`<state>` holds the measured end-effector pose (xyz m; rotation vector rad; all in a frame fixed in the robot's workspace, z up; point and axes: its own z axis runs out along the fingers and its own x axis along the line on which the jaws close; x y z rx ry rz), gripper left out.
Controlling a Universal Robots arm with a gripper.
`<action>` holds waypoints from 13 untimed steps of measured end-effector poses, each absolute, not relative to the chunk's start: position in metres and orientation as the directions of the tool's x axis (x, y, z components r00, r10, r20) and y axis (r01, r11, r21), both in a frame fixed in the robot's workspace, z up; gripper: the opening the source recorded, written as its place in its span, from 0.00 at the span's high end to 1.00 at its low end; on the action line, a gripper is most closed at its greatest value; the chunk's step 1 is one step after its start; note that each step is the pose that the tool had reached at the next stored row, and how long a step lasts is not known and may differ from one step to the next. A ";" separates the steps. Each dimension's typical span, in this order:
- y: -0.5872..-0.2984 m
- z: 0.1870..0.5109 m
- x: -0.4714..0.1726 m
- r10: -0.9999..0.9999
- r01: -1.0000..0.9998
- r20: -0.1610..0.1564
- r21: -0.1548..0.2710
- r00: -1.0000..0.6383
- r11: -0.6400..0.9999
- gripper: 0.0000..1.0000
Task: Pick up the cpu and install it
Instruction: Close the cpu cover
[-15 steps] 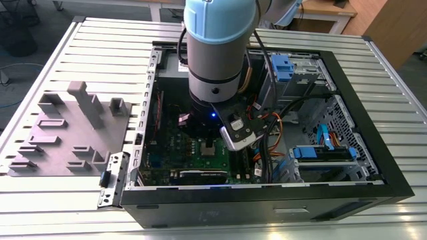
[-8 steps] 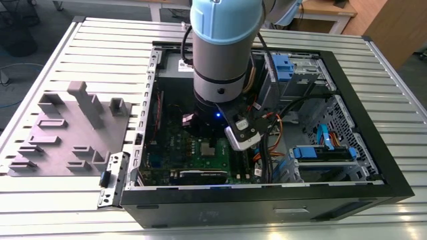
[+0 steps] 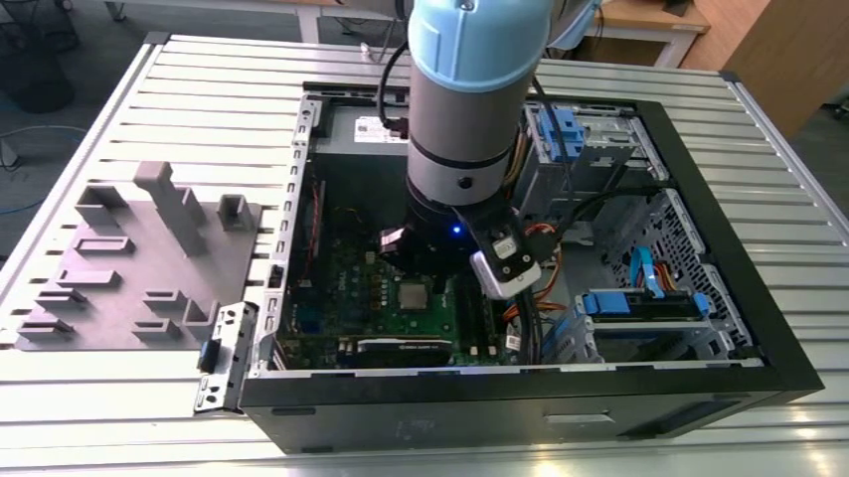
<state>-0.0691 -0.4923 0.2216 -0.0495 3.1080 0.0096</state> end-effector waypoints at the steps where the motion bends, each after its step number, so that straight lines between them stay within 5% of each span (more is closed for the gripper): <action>1: -0.492 0.221 -0.068 -0.035 -0.036 -0.033 0.006 -0.999 0.999 0.89; 13: -0.484 0.221 -0.064 -0.045 -0.045 -0.033 0.006 -0.998 0.999 0.89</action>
